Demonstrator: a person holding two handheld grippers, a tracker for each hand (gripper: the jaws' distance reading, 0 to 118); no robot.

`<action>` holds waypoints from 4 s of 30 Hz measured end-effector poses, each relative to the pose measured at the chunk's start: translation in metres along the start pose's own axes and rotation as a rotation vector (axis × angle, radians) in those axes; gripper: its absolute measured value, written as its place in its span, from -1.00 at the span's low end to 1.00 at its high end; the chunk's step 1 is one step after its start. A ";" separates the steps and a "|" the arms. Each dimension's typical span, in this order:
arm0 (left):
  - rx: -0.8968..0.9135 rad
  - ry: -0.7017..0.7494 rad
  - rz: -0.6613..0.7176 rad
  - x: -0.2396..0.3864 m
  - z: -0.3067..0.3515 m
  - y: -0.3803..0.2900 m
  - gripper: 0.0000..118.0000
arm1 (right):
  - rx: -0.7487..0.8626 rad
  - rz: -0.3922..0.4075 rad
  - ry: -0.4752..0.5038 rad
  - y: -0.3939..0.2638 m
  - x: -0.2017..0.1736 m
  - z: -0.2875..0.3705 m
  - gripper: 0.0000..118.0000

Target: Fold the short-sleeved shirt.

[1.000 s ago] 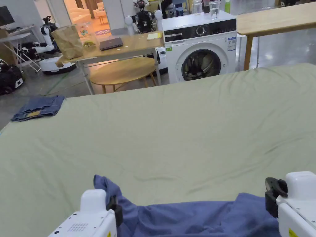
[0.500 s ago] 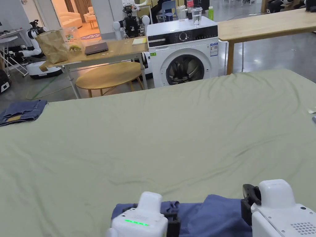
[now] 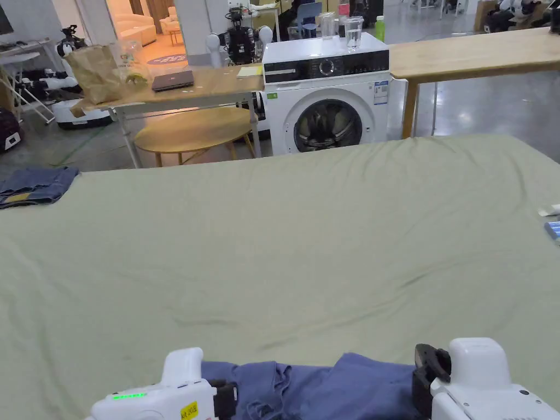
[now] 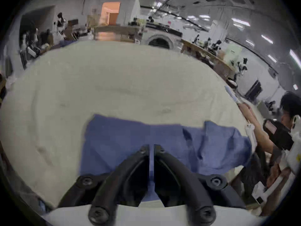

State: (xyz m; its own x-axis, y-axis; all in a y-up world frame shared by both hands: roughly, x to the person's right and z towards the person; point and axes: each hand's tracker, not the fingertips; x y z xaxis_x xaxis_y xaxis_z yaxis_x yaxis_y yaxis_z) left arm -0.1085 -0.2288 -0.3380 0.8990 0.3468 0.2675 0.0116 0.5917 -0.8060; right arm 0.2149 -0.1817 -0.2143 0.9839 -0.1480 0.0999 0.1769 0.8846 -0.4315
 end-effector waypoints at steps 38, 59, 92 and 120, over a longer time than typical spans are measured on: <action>0.148 -0.387 0.668 -0.139 -0.028 -0.043 -0.92 | -0.041 0.163 0.024 0.016 -0.076 -0.005 -1.00; 0.256 0.284 -0.459 0.075 0.036 0.001 -0.92 | -0.050 0.129 0.021 0.004 -0.057 0.001 -1.00; -0.082 -0.274 -0.033 0.067 -0.044 -0.039 -0.94 | -0.123 0.049 0.047 -0.003 -0.022 -0.012 -1.00; -0.014 -0.613 0.514 -0.087 -0.067 -0.020 -0.38 | -0.451 -0.184 0.413 -0.062 -0.039 -0.113 -1.00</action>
State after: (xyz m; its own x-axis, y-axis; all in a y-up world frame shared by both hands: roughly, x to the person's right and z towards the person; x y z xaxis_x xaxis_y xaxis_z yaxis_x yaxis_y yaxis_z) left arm -0.1581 -0.3198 -0.3803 0.3930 0.9141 0.0997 -0.3297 0.2413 -0.9127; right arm 0.1687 -0.2810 -0.2927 0.8490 -0.5175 -0.1070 0.2477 0.5686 -0.7844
